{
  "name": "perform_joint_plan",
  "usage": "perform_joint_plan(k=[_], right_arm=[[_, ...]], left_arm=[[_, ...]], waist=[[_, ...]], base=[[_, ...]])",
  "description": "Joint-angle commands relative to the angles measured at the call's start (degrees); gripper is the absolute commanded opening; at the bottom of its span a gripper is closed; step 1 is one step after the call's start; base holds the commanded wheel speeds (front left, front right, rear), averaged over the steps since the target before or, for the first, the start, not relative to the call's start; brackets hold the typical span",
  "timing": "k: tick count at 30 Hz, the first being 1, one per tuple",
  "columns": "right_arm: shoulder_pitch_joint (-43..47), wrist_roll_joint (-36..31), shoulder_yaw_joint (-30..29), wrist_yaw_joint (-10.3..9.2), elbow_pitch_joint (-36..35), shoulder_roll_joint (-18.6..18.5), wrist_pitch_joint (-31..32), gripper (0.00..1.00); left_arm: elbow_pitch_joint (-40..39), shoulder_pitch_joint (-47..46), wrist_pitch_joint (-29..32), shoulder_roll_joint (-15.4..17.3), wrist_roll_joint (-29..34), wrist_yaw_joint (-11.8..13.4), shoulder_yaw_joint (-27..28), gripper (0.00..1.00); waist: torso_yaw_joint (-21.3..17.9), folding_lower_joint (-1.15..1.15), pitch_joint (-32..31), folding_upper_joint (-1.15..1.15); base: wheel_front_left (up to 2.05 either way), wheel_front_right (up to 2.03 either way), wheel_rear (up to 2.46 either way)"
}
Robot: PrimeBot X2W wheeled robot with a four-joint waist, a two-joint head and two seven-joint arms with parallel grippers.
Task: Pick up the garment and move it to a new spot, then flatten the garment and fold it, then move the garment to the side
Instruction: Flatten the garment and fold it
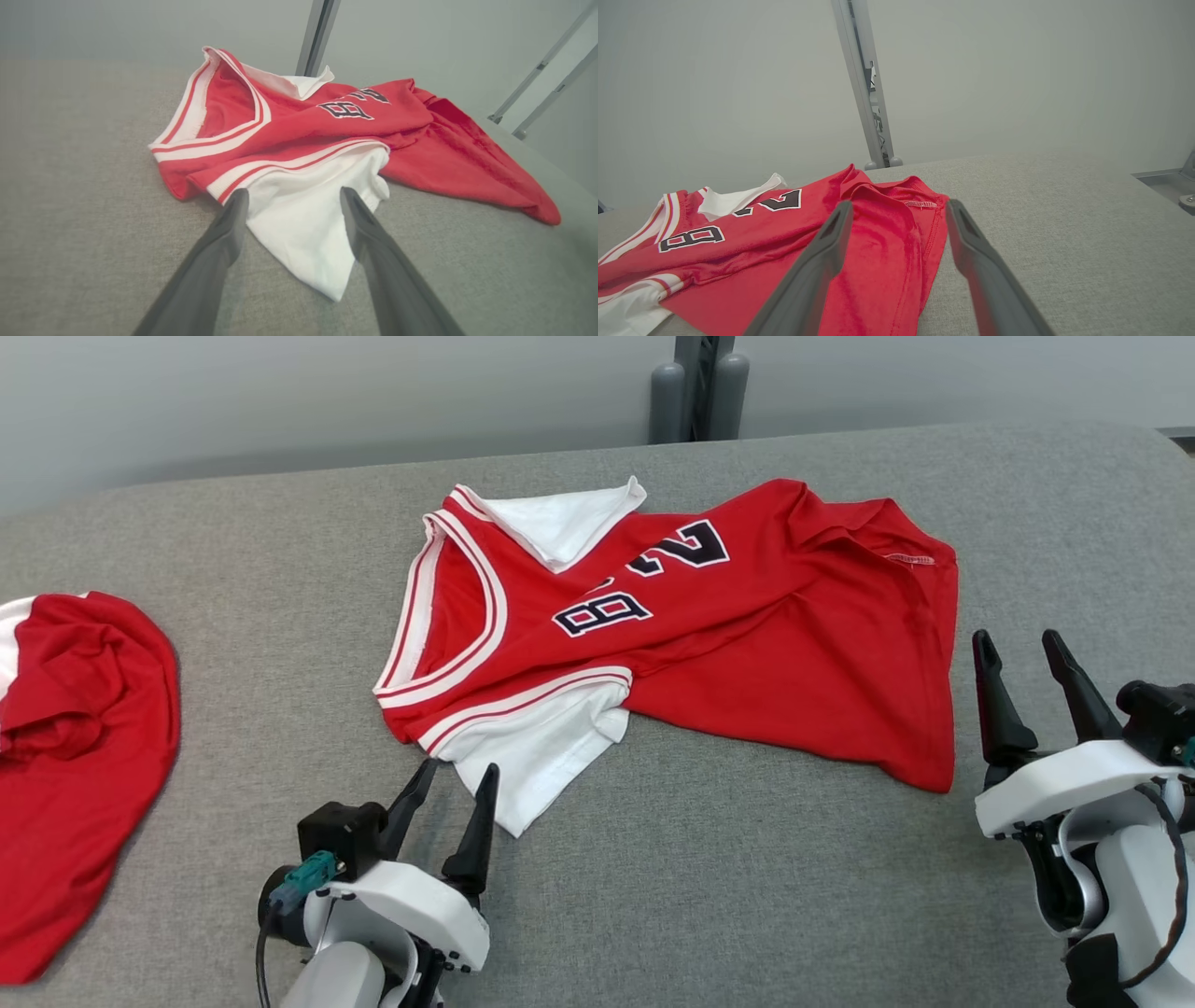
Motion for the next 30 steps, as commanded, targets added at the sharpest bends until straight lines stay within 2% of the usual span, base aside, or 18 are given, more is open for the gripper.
perform_joint_plan(k=[1,5,14,15,16,17,24,30], right_arm=[[0.65,-0.42,-0.63,-0.02,-1.16,0.08,0.37,1.00],[1.15,-1.19,-2.06,-0.02,-3.13,0.56,0.99,1.00],[1.82,-2.69,-3.93,-0.02,-5.37,1.69,2.03,1.00],[1.85,-2.74,-4.03,-0.02,-5.56,1.76,2.18,1.00],[1.86,-2.91,-4.15,-0.02,-5.75,1.79,2.33,1.00],[1.87,-3.04,-4.27,-0.02,-5.88,1.81,2.42,1.00],[2.35,-3.50,-4.73,-0.02,-6.21,1.94,3.00,1.00],[3.49,-3.51,-5.45,-0.02,-5.24,1.80,3.24,1.00]], left_arm=[[1.68,-1.72,1.06,0.27,-0.83,1.50,0.19,1.00],[4.81,-3.16,3.53,0.27,-2.78,2.81,-0.85,1.00],[9.19,-4.51,7.75,0.25,-6.09,2.17,-5.59,1.00],[9.60,-4.45,8.36,0.12,-6.31,1.89,-6.38,0.66],[9.85,-4.59,8.47,0.07,-6.45,1.67,-6.91,0.13],[10.03,-4.84,8.22,0.11,-6.40,1.65,-7.32,0.00],[8.40,-7.44,1.27,1.15,-4.96,3.12,-5.90,0.00],[4.29,-6.66,-1.26,2.13,-5.14,4.07,-3.05,0.00]], waist=[[-0.84,0.00,0.72,0.00],[-1.60,0.00,1.61,0.00],[-2.21,0.00,2.77,0.00],[-2.16,0.00,2.80,0.00],[-2.08,0.00,2.81,0.00],[-1.96,0.00,2.81,0.00],[0.34,0.00,1.85,0.00],[3.29,0.00,0.06,0.00]], base=[[0.00,0.00,0.00],[0.00,0.00,0.00],[0.00,0.00,0.00],[0.00,0.00,0.00],[0.00,0.00,0.00],[0.00,0.00,0.00],[0.00,0.00,0.00],[0.00,0.00,0.00]])
